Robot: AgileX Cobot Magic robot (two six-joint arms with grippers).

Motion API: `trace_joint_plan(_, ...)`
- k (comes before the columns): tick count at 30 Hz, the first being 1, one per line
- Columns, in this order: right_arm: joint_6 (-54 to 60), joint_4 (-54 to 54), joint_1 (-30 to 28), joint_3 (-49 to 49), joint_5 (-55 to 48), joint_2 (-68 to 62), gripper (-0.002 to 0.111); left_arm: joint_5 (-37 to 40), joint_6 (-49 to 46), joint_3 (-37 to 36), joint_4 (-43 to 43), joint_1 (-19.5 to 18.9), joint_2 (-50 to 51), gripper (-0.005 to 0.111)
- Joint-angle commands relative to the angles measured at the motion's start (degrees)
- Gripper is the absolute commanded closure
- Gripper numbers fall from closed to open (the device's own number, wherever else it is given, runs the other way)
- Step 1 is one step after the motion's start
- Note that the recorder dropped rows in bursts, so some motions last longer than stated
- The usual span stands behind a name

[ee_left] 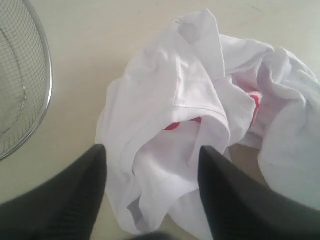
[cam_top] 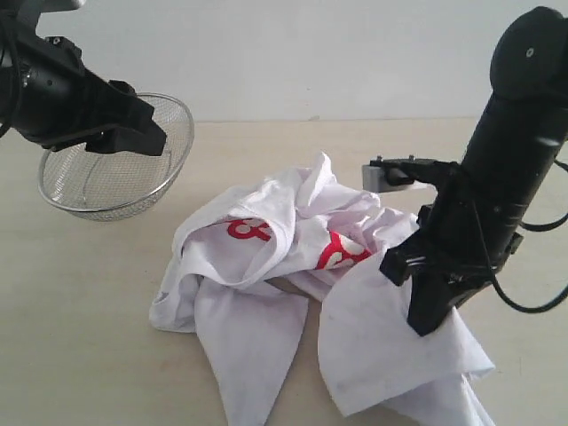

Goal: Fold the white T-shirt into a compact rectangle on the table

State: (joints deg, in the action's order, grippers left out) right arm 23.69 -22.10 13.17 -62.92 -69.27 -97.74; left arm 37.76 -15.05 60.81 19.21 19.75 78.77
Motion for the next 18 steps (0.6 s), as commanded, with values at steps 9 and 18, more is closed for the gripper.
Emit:
trace_joint_plan(9,11.9,-13.3,5.1,1.6,-0.7,5.5,0.099,1.4,-0.5,-0.2,0.5,-0.2,-1.4,0.055)
trace_joint_plan(18,13.0,-13.4,5.1,1.7,1.1,5.0,0.099,1.3,-0.6,-0.2,0.2,-0.2,-1.4,0.055)
